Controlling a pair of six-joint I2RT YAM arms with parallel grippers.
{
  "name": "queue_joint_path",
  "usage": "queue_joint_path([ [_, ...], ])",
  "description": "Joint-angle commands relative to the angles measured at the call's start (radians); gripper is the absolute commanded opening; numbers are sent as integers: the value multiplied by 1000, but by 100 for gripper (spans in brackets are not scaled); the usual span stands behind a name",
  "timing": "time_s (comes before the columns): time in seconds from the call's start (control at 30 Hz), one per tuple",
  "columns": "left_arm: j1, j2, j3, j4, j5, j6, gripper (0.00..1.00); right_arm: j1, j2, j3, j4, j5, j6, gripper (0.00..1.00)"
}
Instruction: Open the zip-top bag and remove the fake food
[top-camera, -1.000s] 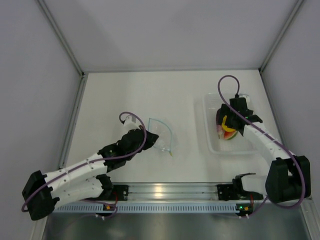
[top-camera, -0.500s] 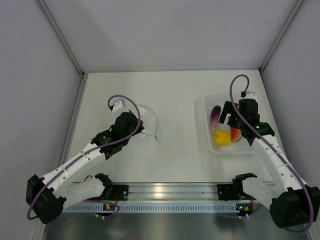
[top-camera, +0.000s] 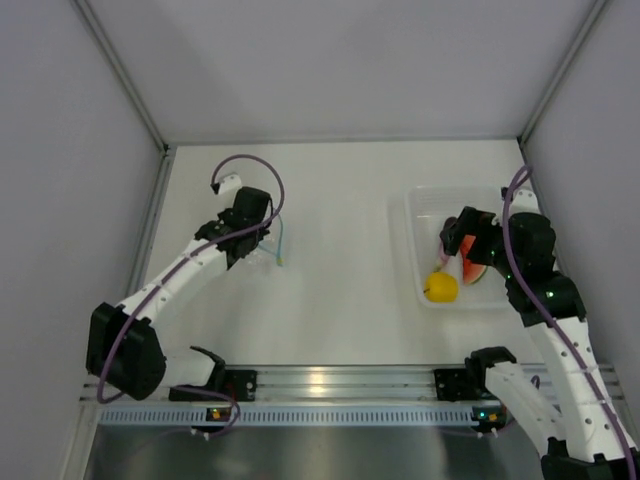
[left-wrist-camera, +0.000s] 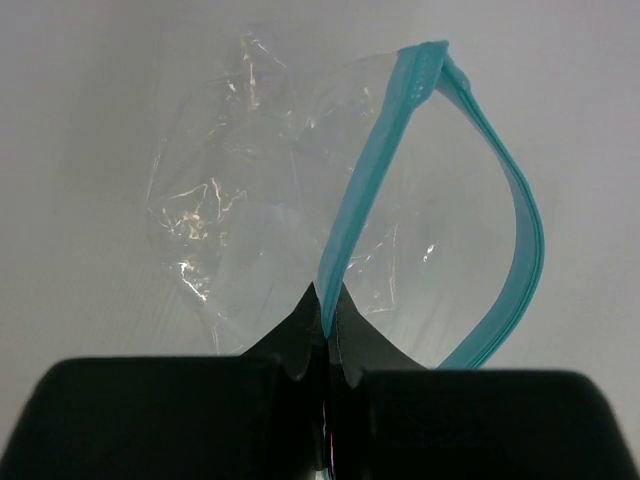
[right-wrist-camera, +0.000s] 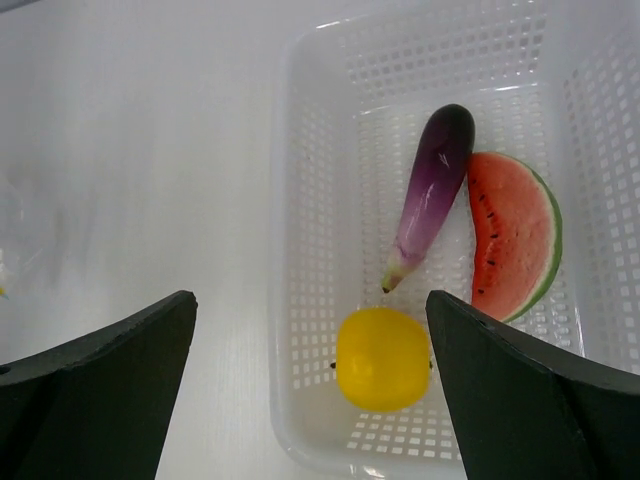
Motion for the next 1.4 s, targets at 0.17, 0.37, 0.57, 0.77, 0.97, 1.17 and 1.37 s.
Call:
queue_joint_path([
  [0.17,53,385,335,-84,-15,193,0,-14,-35,41,-63,-71,-24,100],
  [0.37,55,585,504,-129,16,238,14,-13,-40,28,-57,-77,-25,99],
  [0.57,53,614,598,-131,77,267,58,-4,-26,41,-67,-85,-31,99],
  [0.77,55,536,616,-126,118,218,94,-1,-40,86,-92,-51,-47,99],
  [0.97,55,368,578,-126,96,158,98,1,-89,153,-144,-5,-74,99],
  [1.17,55,66,409,-126,94,149,98,3,-155,209,-172,6,-142,99],
  [1.37,55,-333,190,-129,194,180,98,21,-190,236,-219,110,-183,99],
])
